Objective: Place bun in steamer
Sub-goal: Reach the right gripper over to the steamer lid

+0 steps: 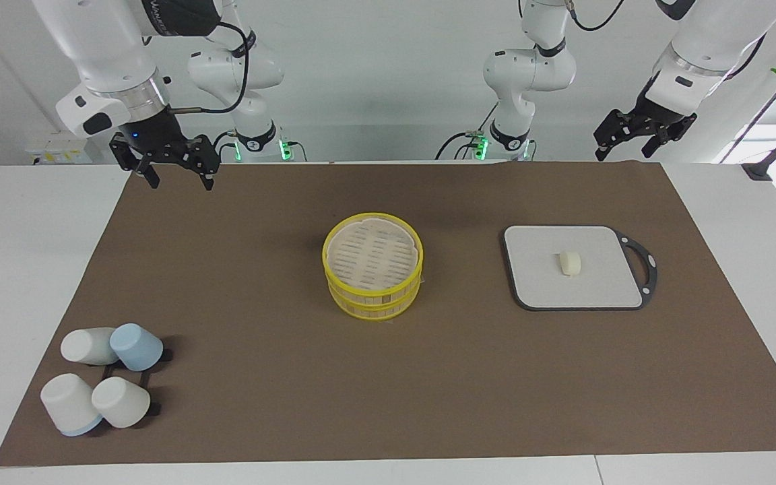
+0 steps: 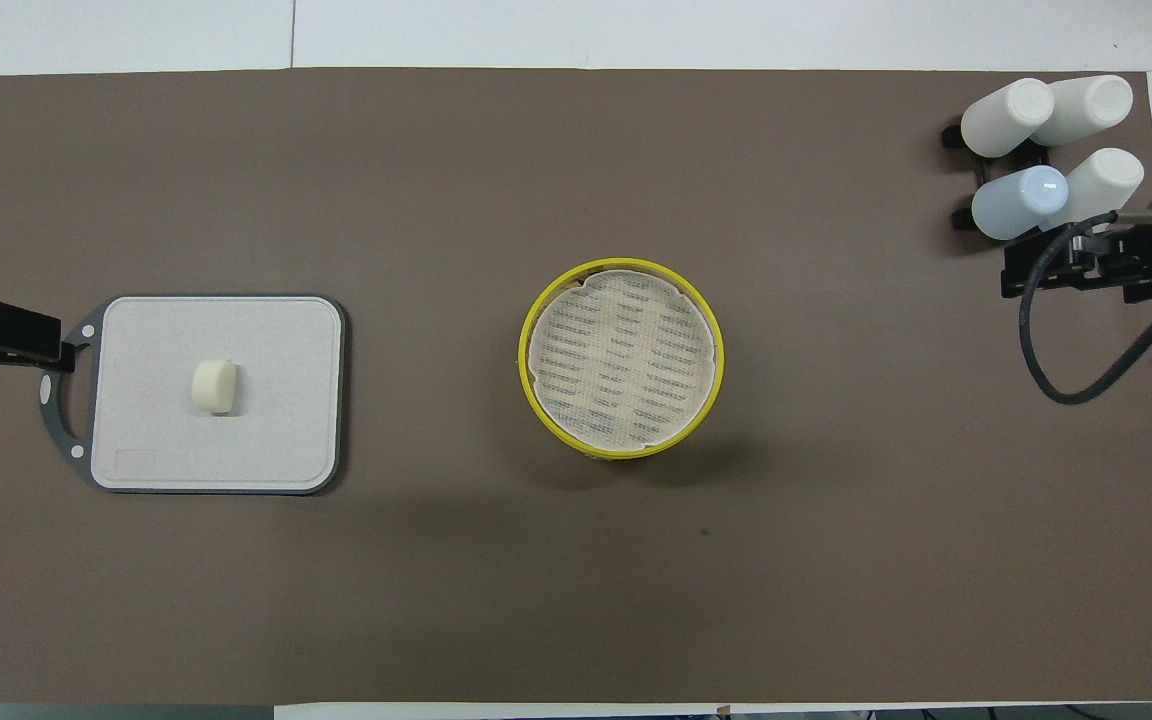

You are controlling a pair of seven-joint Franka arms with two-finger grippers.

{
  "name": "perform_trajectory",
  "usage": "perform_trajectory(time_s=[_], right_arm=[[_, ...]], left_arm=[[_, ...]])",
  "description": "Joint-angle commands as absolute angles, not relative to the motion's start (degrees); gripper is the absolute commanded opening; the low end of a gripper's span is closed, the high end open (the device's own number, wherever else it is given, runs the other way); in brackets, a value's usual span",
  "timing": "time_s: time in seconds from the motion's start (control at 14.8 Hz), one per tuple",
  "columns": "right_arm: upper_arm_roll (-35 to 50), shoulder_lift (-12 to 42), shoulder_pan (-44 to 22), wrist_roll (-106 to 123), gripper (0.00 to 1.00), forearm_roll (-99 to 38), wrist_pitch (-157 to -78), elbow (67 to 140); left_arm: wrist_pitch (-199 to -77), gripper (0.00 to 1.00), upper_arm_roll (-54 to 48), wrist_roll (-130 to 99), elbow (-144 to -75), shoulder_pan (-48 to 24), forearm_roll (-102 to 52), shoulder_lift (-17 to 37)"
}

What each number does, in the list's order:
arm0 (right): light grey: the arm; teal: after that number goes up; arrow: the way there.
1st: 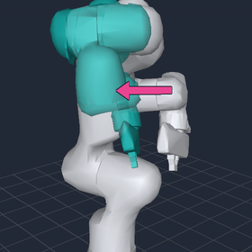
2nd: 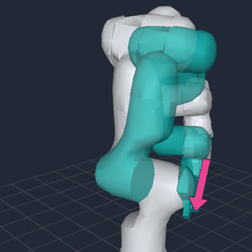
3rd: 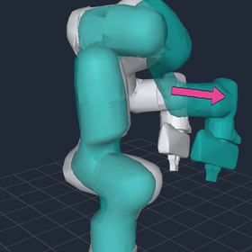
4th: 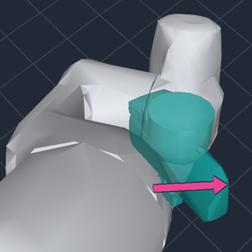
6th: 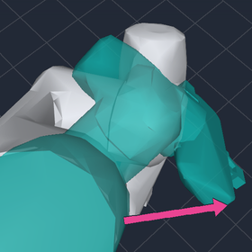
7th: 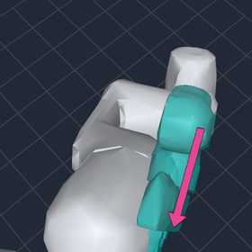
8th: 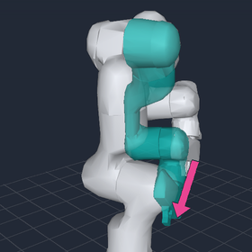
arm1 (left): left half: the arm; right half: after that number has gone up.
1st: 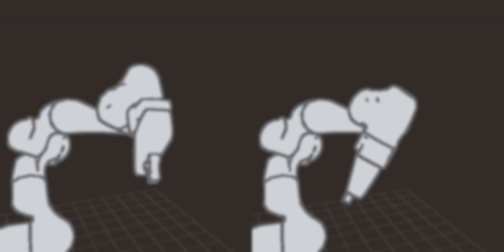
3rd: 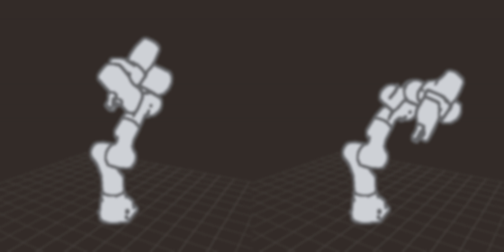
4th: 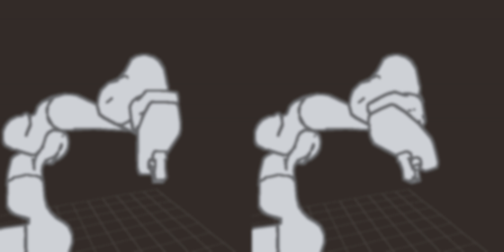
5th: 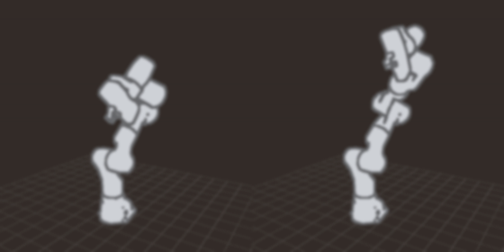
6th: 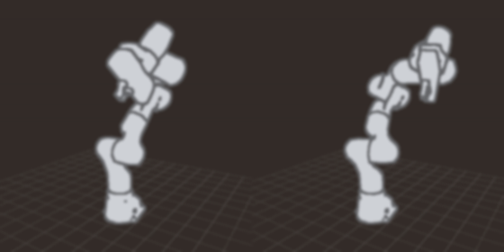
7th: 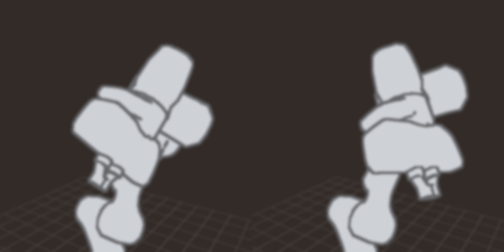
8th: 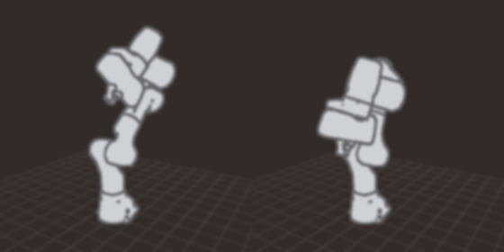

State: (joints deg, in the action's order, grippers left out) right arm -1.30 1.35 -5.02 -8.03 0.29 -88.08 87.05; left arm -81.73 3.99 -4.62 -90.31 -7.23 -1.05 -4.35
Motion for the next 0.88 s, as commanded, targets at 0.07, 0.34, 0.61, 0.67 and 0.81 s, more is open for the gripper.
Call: perform_trajectory(time_s=[0.07, 0.34, 0.61, 0.67, 0.81], right_arm=[[-1.05, 0.53, -4.75, -8.61, 1.00, 0.26, -88.86, 88.07], [-0.88, 0.35, -5.79, -8.53, 1.00, -0.26, -88.25, 88.07], [-0.88, 0.26, -15.34, -9.74, 1.00, -0.26, -94.79, 87.98], [-0.88, 1.31, -17.73, -12.63, 1.00, -1.39, -97.36, 87.72], [-0.88, 6.30, -23.00, -20.70, 1.00, -2.29, -97.91, 84.92]], left_arm=[[-82.26, 1.00, 4.48, -4.13, -91.67, -7.74, -1.58, -5.63], [-82.27, 1.00, 4.48, -3.87, -91.67, -7.47, -1.58, -5.62], [-82.27, 1.00, 4.48, -3.87, -91.67, -7.21, -1.49, -5.62], [-82.27, 1.00, 4.48, -3.87, -91.67, -7.21, -1.49, -5.62], [-82.27, 1.00, 4.48, -3.87, -91.67, -7.21, -1.49, -5.62]])
